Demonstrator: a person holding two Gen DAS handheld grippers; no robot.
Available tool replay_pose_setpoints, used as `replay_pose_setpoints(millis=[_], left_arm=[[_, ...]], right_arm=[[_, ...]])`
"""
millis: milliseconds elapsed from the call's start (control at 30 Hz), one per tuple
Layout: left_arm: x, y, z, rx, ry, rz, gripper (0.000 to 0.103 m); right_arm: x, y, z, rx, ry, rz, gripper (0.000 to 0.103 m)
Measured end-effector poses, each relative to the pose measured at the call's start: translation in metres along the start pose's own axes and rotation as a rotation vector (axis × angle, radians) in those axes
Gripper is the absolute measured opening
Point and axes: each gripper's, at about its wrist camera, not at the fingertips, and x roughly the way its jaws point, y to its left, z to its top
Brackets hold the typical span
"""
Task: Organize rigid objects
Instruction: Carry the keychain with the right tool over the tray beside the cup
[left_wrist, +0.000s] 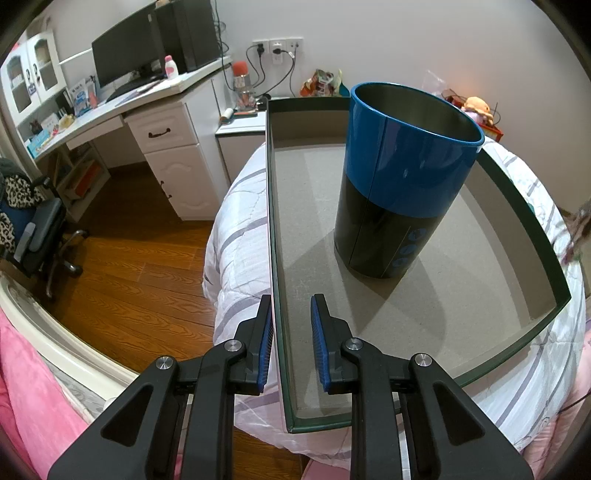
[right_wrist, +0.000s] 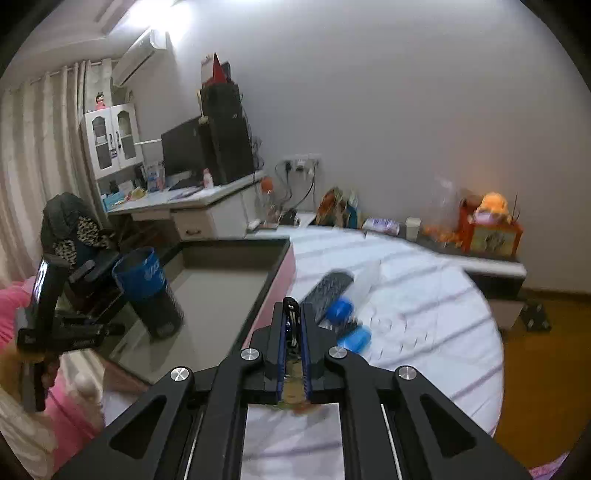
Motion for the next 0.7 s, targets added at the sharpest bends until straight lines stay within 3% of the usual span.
replay_pose_setpoints(millis=[400,700], left_arm=[[0.0,0.001,0.0,-0.004,-0.002,-0.006,0.021],[0.0,0.001,0.0,-0.005,-0.003,-0.006,0.021]], right_arm=[[0.002,0.048,0.044,-0.073,-0.089,0.066,0.007],[0.034,0.087,0.043,-0.133,-0.026,0.126,0.007]])
